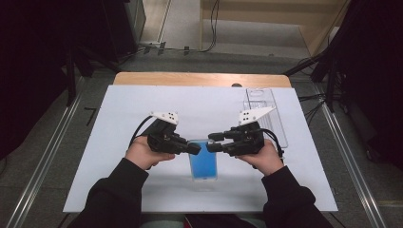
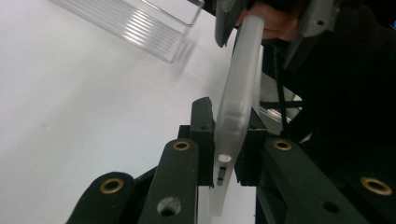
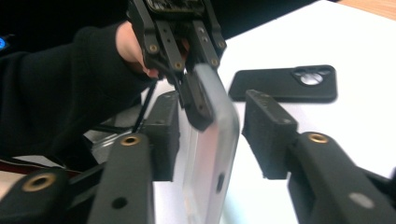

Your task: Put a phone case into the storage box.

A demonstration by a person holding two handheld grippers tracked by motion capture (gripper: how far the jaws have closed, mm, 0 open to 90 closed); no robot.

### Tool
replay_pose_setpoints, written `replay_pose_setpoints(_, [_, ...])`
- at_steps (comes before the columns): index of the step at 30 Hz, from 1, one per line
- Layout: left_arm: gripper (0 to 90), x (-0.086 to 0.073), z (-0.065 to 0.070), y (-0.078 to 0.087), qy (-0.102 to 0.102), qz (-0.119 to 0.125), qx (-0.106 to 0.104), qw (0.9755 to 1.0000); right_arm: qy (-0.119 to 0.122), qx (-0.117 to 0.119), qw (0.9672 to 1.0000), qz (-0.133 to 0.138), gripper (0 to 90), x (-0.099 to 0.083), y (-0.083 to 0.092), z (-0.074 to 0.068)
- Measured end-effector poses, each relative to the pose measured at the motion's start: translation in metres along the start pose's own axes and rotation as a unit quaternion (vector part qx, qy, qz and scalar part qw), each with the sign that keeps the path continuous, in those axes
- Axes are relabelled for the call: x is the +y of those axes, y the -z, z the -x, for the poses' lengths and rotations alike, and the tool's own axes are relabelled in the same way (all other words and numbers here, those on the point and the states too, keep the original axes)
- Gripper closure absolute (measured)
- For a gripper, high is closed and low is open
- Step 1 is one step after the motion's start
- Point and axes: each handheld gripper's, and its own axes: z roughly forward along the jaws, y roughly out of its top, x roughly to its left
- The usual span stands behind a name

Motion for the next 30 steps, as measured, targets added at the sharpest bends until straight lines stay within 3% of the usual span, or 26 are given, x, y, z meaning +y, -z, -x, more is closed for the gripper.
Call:
replay_pose_setpoints(5, [81.3,0.001,-0.004,0.007,0.03,0.008,0.019,0.9993,-0.007,-0.024,0.9997,-0.004,41.8,-0.002,0.002,0.002])
replay_pose_setpoints(7, [81.3,0.001,-0.004,0.009,0.031,0.01,0.025,0.9992,-0.008,-0.041,0.9991,-0.005,37.2,-0.002,0.002,0.002])
replay_pose_setpoints(11, [81.2,0.002,-0.002,0.01,0.035,0.009,0.039,0.9986,-0.01,-0.047,0.9988,-0.003,31.0,-0.003,0.001,0.002])
replay_pose_setpoints(17, [81.2,0.005,-0.001,0.012,0.057,0.012,0.07,0.9959,-0.014,-0.072,0.9973,0.004,22.3,-0.008,0.002,0.002])
replay_pose_setpoints(20, [81.2,0.006,-0.001,0.013,0.068,0.016,0.083,0.9941,-0.029,-0.092,0.9953,0.008,0.0,-0.01,-0.001,0.004])
replay_pose_setpoints(23, [81.1,0.006,-0.001,0.014,0.072,0.021,0.086,0.9935,-0.031,-0.106,0.9938,0.011,0.0,-0.012,-0.003,0.005])
replay_pose_setpoints(30, [81.1,0.009,0.001,0.017,0.098,0.025,0.123,0.9873,-0.063,-0.137,0.9886,0.004,0.0,-0.016,-0.011,0.001])
